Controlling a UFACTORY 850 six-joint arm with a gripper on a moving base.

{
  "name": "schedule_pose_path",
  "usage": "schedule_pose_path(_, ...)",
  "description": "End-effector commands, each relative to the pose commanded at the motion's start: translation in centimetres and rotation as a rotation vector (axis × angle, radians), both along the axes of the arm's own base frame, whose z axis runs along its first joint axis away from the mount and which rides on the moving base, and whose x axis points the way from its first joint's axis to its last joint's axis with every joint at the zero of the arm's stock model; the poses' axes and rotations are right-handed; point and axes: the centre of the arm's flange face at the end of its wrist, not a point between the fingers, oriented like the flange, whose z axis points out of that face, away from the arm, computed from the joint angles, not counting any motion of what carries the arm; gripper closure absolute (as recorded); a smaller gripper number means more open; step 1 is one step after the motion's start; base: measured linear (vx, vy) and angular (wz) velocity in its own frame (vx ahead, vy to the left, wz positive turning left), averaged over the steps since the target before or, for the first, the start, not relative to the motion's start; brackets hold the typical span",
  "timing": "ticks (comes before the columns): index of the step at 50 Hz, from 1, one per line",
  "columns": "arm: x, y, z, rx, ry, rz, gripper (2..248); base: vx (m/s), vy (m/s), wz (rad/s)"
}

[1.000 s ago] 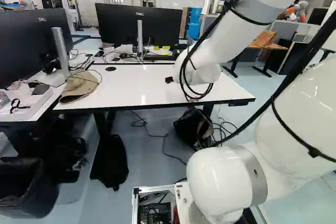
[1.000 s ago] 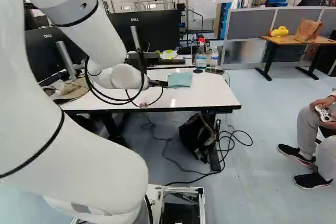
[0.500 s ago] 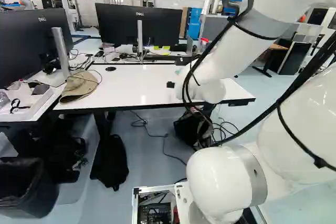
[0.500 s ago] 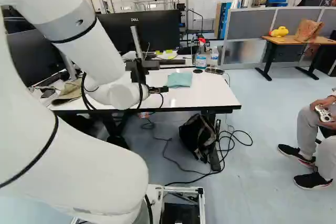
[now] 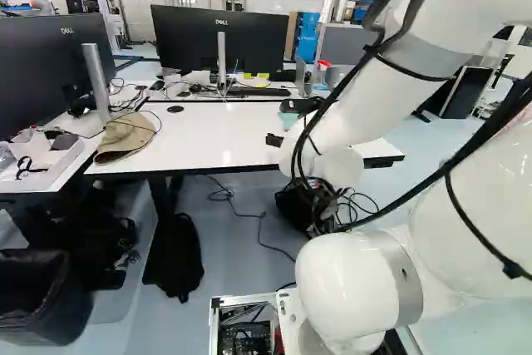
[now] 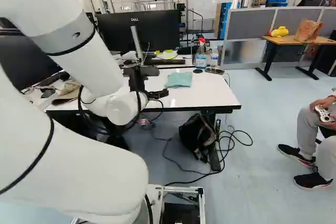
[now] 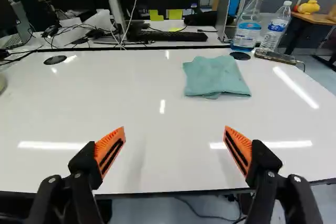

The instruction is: Clean the table with the green towel

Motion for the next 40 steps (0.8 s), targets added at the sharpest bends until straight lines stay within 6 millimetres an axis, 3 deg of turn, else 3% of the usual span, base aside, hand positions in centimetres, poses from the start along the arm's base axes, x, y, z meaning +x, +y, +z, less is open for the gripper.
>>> schedule_pose_path(40,-1.8,-0.1,-0.9,0.0,-0.048,-0.004,3,0.0,0.0,0.0)
